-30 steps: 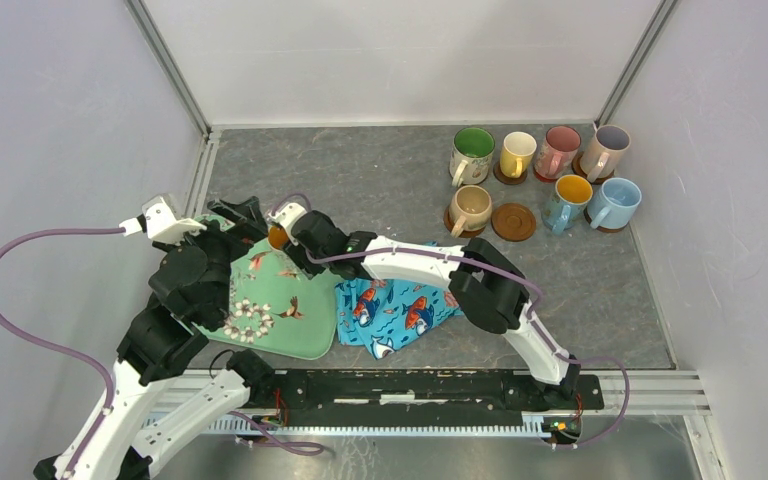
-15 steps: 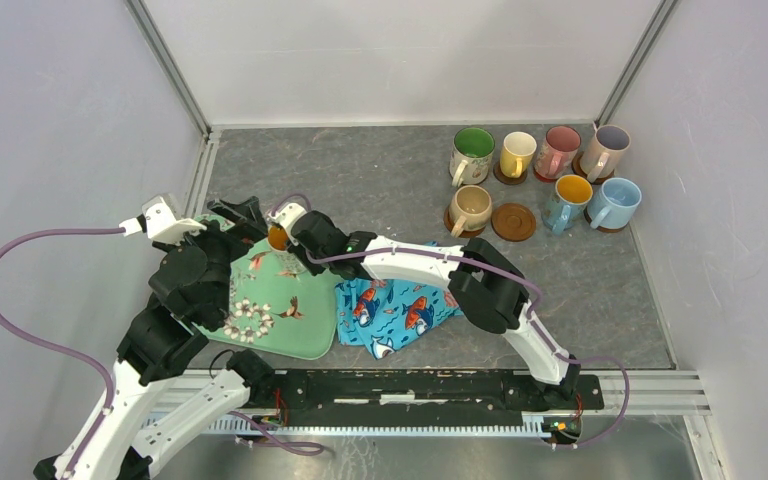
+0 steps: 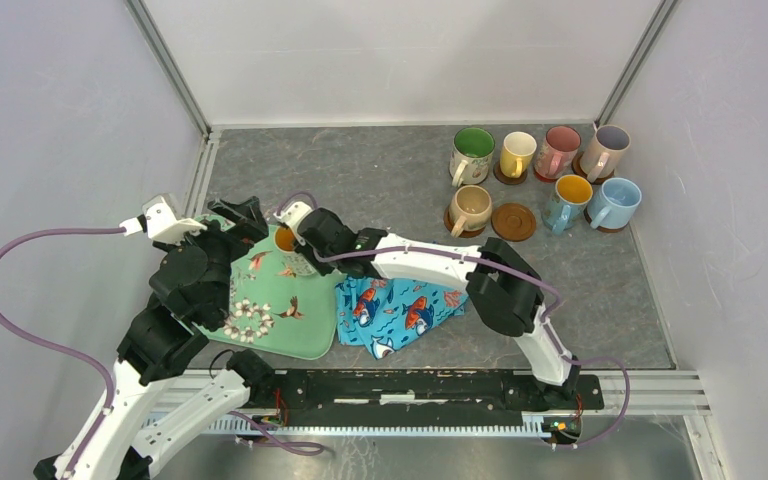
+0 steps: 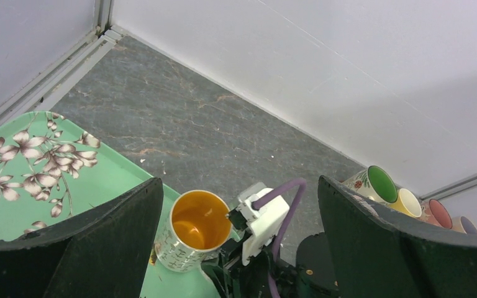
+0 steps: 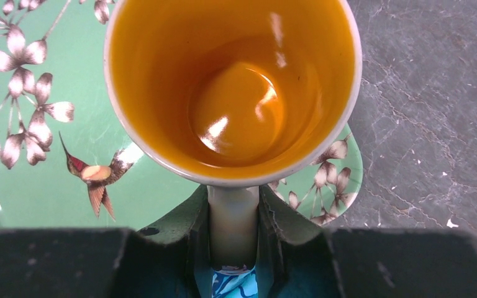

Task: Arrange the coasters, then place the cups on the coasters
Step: Pick up the cup from the tray.

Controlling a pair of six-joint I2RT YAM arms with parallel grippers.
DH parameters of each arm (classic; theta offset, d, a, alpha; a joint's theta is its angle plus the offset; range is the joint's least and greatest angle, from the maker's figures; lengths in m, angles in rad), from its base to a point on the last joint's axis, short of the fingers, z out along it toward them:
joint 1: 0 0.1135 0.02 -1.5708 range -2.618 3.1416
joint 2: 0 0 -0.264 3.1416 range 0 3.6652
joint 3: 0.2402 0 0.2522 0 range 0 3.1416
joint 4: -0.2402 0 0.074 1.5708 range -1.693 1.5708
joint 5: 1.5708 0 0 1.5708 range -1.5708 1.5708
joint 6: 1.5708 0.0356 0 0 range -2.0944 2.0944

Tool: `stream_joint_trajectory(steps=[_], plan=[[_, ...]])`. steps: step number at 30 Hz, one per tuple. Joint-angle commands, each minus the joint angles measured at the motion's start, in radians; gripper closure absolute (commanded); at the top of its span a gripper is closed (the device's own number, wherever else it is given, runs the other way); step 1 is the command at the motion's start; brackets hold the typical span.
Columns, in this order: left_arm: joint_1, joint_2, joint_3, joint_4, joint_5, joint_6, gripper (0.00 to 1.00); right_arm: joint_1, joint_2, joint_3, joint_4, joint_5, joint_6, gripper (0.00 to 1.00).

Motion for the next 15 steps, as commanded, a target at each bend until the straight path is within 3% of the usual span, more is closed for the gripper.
stream_joint_trajectory(steps=[1, 15], plan=[[-0.001, 0.004, -0.001, 0.026, -0.001, 0.004, 0.0, 0.001, -0.155, 0.006, 0.146, 0.021, -0.016, 1.0], [-0.001, 0.006, -0.005, 0.042, 0.025, -0.001, 0.0, -0.016, -0.338, -0.1, 0.173, 0.116, -0.045, 1.0]])
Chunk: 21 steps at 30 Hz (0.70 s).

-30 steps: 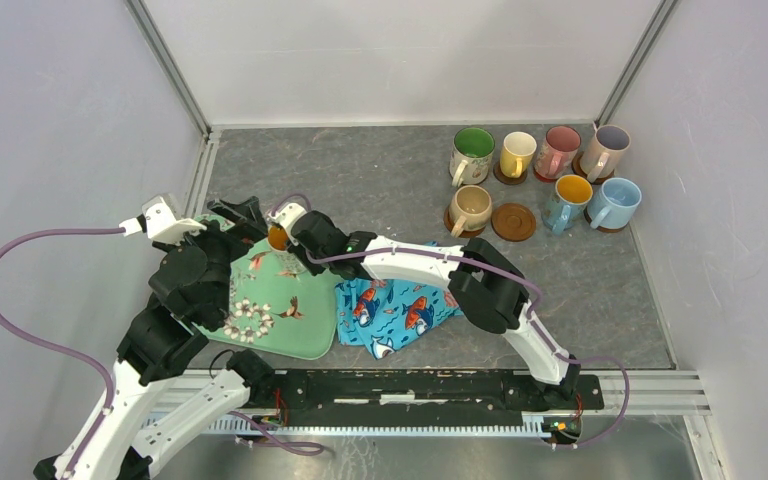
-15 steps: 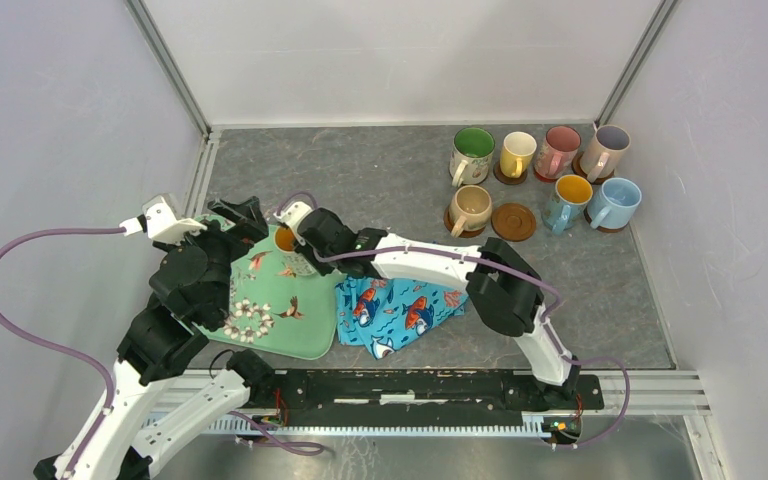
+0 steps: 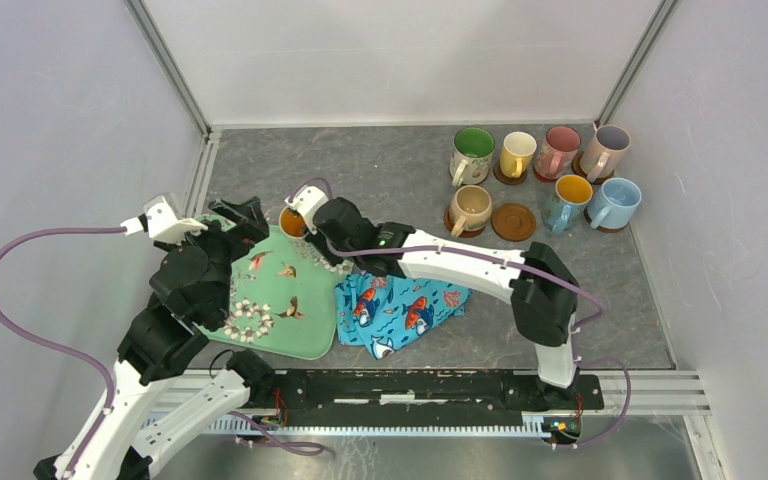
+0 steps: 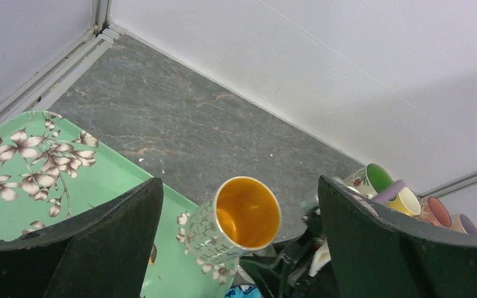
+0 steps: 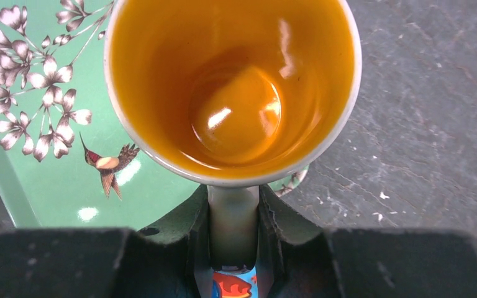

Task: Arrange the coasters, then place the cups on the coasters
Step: Pick up the cup from the tray, then place the cup on the coaster.

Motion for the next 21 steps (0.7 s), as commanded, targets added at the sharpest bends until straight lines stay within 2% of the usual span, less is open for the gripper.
stream_joint_trajectory(steps=[1, 8, 21], plan=[[-0.001, 0.006, -0.004, 0.045, 0.021, 0.0, 0.0, -0.017, -0.144, -0.008, 0.163, 0.075, -0.021, 1.0], [-0.002, 0.016, -0.016, 0.063, 0.04, -0.002, 0.0, -0.061, -0.278, -0.109, 0.151, 0.139, -0.018, 1.0], [-0.001, 0.052, -0.045, 0.113, 0.086, -0.018, 0.0, -0.216, -0.598, -0.362, 0.119, 0.198, 0.034, 1.0]])
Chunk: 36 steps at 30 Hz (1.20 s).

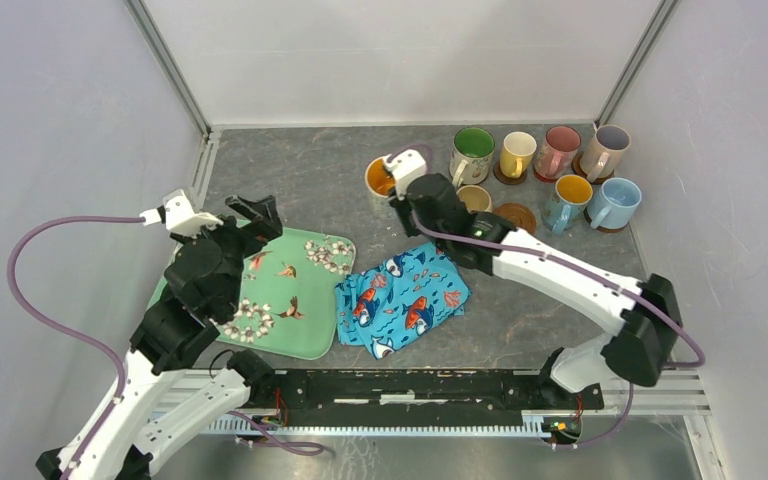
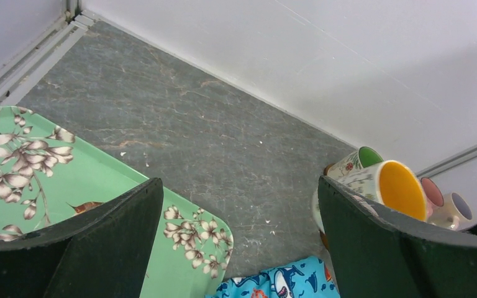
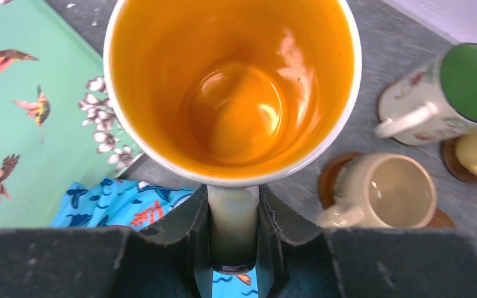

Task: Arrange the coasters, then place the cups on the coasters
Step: Place the cup on the coaster.

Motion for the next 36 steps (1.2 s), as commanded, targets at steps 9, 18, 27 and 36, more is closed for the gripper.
stream_joint_trajectory(steps=[9, 18, 27, 36], plan=[[-0.001, 0.063, -0.014, 0.101, 0.054, -0.02, 0.0, -0.144, -0.295, -0.14, 0.061, 0.129, 0.036, 1.0], [-0.001, 0.085, -0.017, 0.118, 0.067, -0.02, 0.0, -0.279, -0.44, -0.246, -0.004, 0.207, 0.034, 1.0], [-0.001, 0.086, -0.011, 0.118, 0.07, -0.014, 0.0, -0.433, -0.499, -0.325, -0.045, 0.195, 0.031, 1.0], [-0.001, 0.093, -0.011, 0.118, 0.074, -0.015, 0.0, -0.54, -0.511, -0.434, -0.038, 0.126, 0.056, 1.0]])
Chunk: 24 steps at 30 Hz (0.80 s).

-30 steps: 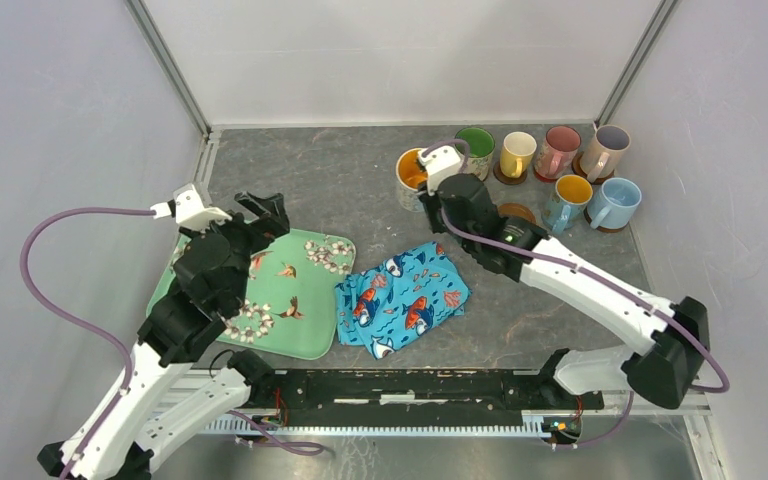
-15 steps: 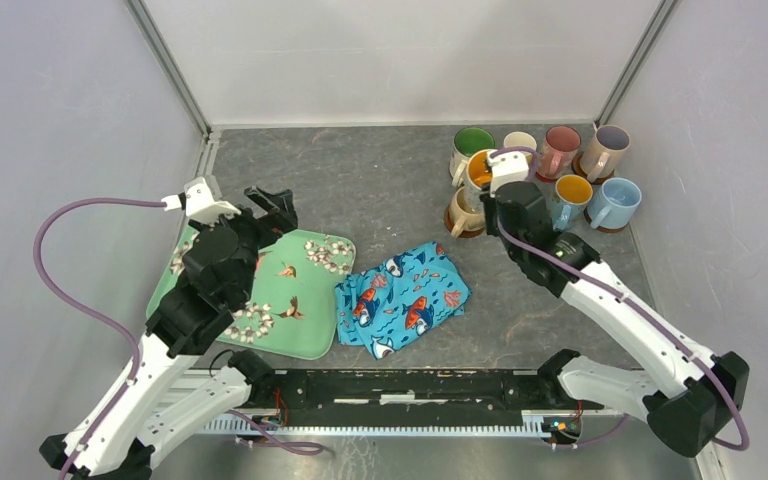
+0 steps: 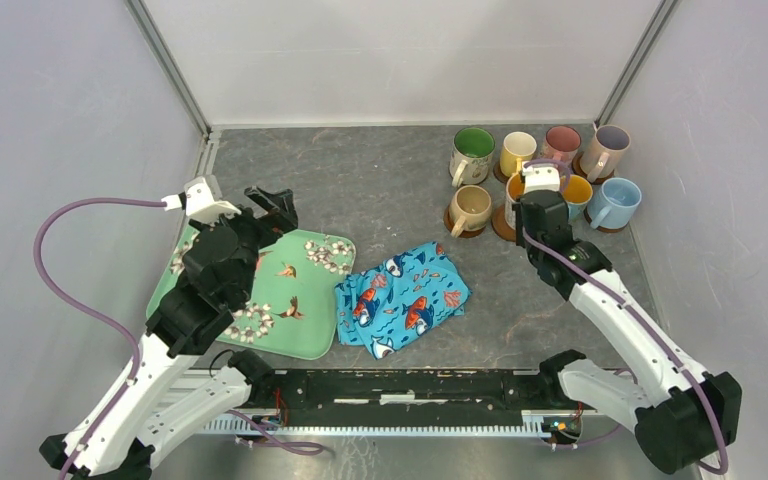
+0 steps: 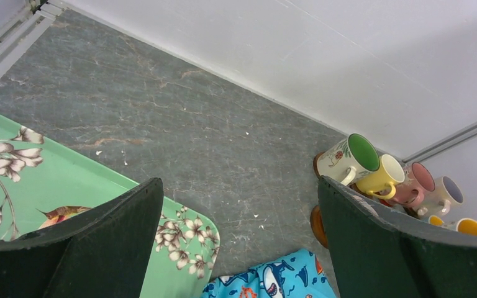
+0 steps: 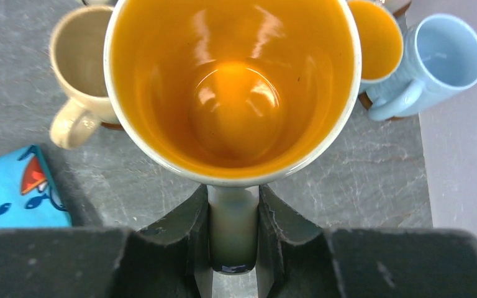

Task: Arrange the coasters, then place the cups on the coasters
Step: Place the cup on the coaster.

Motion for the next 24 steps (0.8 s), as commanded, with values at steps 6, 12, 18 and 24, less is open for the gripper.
stream_joint_trajectory(steps=[6, 12, 18, 24], plan=[[-0.001, 0.018, 0.003, 0.04, 0.011, -0.016, 0.0, -0.084, -0.014, -0.096, 0.157, -0.072, 0.053, 1.0], [-0.001, 0.017, 0.004, 0.04, 0.007, -0.011, 0.0, -0.119, 0.023, -0.136, 0.202, -0.15, 0.087, 1.0], [-0.001, 0.011, 0.001, 0.035, 0.001, -0.009, 0.0, -0.135, 0.042, -0.169, 0.211, -0.183, 0.114, 1.0], [-0.001, 0.014, -0.001, 0.034, 0.002, -0.011, 0.0, -0.147, 0.038, -0.198, 0.218, -0.206, 0.133, 1.0]])
